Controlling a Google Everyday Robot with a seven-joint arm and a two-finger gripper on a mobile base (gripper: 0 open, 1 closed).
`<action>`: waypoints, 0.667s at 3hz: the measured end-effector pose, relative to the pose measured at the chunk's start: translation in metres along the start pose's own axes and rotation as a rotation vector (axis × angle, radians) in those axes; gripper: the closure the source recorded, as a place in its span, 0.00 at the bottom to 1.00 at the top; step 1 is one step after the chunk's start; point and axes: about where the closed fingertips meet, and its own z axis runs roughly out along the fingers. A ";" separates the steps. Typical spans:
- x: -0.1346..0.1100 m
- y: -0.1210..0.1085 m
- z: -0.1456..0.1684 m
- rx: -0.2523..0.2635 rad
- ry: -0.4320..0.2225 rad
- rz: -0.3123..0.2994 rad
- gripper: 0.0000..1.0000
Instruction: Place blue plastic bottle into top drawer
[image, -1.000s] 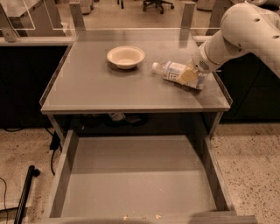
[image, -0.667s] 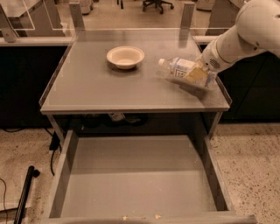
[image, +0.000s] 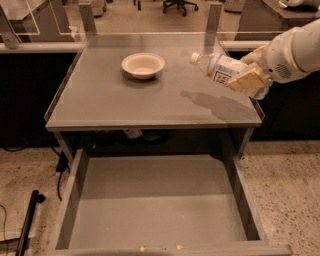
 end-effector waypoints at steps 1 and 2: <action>-0.001 0.038 -0.037 -0.013 -0.041 -0.024 1.00; 0.011 0.085 -0.064 -0.011 -0.044 -0.002 1.00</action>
Offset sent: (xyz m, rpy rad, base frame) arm -0.1621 0.0187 -0.0083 0.0555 -0.0112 0.0119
